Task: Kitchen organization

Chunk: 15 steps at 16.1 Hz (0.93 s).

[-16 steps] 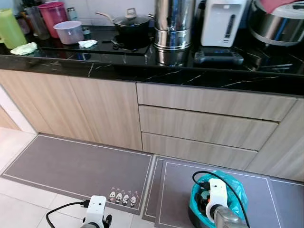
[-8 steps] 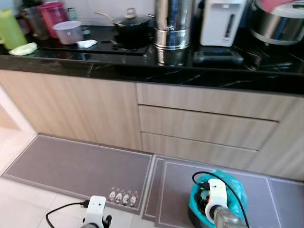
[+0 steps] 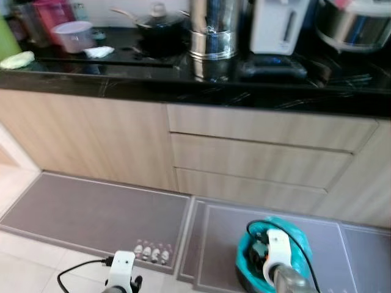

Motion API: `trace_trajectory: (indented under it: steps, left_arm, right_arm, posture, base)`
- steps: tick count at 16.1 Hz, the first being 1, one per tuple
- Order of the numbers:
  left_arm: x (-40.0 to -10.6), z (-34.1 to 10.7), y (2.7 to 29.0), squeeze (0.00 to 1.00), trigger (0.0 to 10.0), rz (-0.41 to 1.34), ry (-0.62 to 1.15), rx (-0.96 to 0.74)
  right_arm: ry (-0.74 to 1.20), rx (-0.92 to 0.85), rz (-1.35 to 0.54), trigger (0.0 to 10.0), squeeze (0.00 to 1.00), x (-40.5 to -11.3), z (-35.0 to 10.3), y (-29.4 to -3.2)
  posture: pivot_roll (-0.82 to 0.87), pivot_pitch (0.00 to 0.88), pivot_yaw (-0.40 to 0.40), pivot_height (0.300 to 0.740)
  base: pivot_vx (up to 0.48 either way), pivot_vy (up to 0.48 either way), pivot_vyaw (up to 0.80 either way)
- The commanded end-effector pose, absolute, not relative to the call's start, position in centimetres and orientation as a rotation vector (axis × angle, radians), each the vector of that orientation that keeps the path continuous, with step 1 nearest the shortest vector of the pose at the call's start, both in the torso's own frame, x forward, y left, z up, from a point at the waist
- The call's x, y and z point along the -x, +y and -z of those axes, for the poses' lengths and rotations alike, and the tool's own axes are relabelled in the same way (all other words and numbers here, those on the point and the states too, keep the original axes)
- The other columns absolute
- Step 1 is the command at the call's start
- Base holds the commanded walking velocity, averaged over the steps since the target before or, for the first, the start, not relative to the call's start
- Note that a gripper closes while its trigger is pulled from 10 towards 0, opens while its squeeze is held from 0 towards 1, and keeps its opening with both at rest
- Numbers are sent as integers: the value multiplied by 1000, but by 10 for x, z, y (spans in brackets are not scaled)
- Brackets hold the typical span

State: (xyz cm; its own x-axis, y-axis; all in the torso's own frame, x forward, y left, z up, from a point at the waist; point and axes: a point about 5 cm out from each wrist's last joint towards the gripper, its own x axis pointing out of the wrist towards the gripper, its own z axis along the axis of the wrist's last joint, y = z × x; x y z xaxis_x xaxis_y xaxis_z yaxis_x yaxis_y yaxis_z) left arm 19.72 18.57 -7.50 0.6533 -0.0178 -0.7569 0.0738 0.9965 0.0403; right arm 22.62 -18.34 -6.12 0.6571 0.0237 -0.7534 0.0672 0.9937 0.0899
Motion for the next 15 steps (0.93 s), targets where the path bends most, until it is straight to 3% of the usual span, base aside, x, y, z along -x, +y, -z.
trace_trajectory:
  steps: [1,15]
  left_arm:
    - [-194,76,187,0,10000,59,867,-80]
    - [-190,78,188,0,10000,59,877,-71]
  right_arm:
    - [864,-116,31,10000,0,-222,64,-184]
    - [861,-117,37,10000,0,-222,63,-186]
  posture:
    - [6,0,36,740]
    - [1,0,32,740]
  base:
    - [0,-480,0]
    - [0,-480,0]
